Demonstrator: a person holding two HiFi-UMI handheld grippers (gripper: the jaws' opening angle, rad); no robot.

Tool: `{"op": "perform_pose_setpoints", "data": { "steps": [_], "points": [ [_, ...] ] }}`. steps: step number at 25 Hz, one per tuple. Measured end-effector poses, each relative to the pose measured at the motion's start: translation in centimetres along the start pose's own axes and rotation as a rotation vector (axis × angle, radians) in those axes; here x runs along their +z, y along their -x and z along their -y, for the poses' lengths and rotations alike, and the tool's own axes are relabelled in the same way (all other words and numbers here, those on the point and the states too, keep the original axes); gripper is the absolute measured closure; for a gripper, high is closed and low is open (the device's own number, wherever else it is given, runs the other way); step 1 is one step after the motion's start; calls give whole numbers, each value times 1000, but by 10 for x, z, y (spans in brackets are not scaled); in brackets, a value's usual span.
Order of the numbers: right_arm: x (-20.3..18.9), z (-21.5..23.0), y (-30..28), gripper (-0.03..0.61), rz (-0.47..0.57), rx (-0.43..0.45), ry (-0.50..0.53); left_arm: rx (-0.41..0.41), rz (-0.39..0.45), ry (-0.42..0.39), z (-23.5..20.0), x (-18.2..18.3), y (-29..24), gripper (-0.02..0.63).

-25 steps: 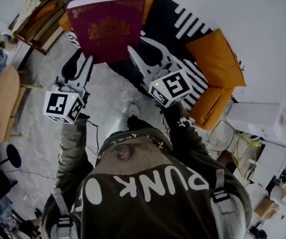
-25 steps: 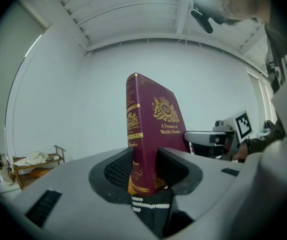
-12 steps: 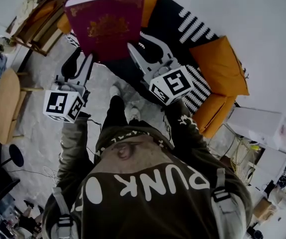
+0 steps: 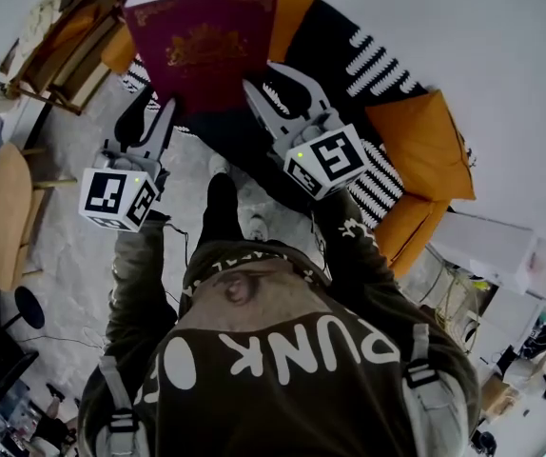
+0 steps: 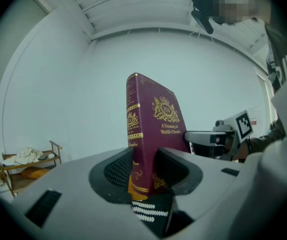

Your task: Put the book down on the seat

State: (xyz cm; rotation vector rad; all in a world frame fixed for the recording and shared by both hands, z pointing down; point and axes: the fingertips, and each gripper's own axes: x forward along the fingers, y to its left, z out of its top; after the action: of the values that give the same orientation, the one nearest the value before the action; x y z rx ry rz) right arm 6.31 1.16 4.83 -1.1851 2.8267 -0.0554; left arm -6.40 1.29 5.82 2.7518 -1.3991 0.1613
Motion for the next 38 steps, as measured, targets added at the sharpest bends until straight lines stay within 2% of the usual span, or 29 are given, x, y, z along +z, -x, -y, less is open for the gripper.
{"op": "perform_pose_setpoints", "data": {
  "steps": [11, 20, 26, 31, 38],
  "points": [
    [-65, 66, -111, 463, -114, -30, -52, -23, -77, 95, -101, -57, -87, 460],
    [-158, 118, -191, 462, -250, -25, -107, -17, -176, 180, -175, -140, -154, 460],
    [-235, 148, -232, 462, -310, -31, -164, -11, -236, 214, -213, -210, -194, 460],
    [-314, 173, -255, 463, -352, -57, -214, -16, -285, 242, -236, -285, -225, 460],
    [-417, 202, -263, 463, -419, -86, -278, -23, -351, 294, -245, -386, -261, 460]
  ]
}}
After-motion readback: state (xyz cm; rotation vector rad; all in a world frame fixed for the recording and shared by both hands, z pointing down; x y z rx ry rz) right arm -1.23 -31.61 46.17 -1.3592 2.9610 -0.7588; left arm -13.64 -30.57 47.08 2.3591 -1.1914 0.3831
